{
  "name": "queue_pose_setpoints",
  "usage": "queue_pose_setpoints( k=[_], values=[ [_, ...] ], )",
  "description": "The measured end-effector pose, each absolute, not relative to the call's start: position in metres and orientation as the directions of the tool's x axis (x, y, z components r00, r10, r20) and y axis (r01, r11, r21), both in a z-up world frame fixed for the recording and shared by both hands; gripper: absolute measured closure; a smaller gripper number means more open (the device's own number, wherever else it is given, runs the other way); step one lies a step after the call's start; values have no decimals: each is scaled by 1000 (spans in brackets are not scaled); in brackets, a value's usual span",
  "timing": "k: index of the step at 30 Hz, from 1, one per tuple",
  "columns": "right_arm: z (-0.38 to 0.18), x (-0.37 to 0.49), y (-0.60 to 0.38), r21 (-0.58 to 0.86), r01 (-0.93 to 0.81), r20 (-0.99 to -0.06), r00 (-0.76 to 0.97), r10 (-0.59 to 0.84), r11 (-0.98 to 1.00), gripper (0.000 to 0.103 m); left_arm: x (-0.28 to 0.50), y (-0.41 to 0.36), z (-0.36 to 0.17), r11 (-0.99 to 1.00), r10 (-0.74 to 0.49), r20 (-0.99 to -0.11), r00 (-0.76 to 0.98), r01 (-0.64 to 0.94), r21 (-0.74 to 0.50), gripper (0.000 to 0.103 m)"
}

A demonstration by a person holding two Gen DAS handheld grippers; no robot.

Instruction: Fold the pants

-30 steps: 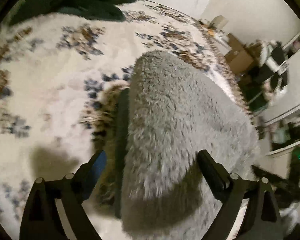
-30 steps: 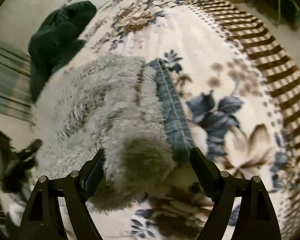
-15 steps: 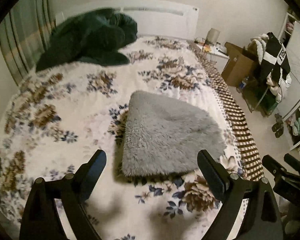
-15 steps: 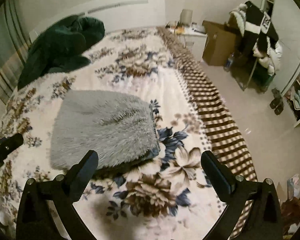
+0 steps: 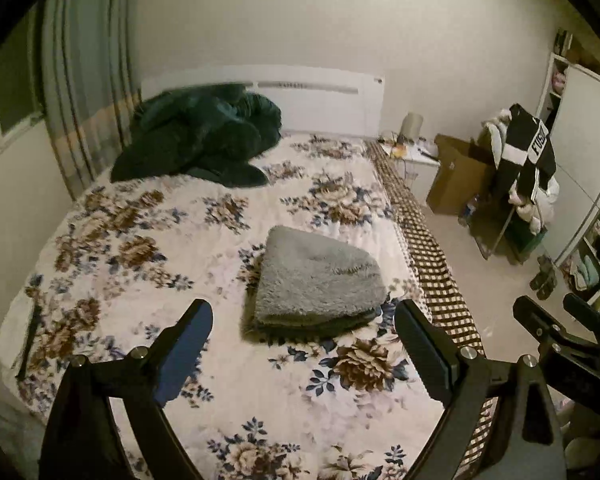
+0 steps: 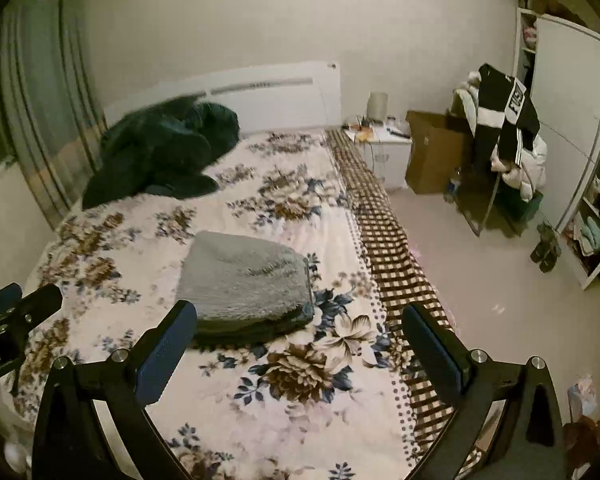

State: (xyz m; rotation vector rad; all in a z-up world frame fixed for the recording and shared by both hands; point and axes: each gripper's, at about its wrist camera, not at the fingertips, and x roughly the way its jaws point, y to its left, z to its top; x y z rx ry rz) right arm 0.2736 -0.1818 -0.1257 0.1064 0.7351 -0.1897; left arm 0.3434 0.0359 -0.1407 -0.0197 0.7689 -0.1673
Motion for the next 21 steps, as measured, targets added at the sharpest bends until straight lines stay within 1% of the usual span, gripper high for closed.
queue_pose_setpoints(
  k=[4, 8, 9, 10, 16, 21],
  values=[
    [-90, 225, -177, 52, 180, -652, 751, -103, 982, 0, 313, 36, -118, 990, -140, -669, 730, 126, -70, 10],
    [-60, 186, -172, 40, 159, -632, 769, -99, 986, 0, 286, 36, -103, 991, -134, -657, 742, 117, -71, 10],
    [-53, 176, -170, 37, 157, -631, 769, -99, 987, 0, 282, 36, -101, 990, -141, -657, 741, 121, -76, 8],
    [-48, 169, -169, 37, 156, -631, 769, -98, 987, 0, 278, 36, -98, 989, -148, -660, 737, 127, -81, 0],
    [-21, 135, -156, 18, 157, -627, 771, -112, 987, 0, 258, 38, -82, 988, -152, -643, 751, 140, -70, 0],
    [-7, 117, -151, 24, 166, -618, 777, -116, 986, 0, 247, 42, -77, 991, -125, -622, 773, 132, -35, 0]
  ],
)
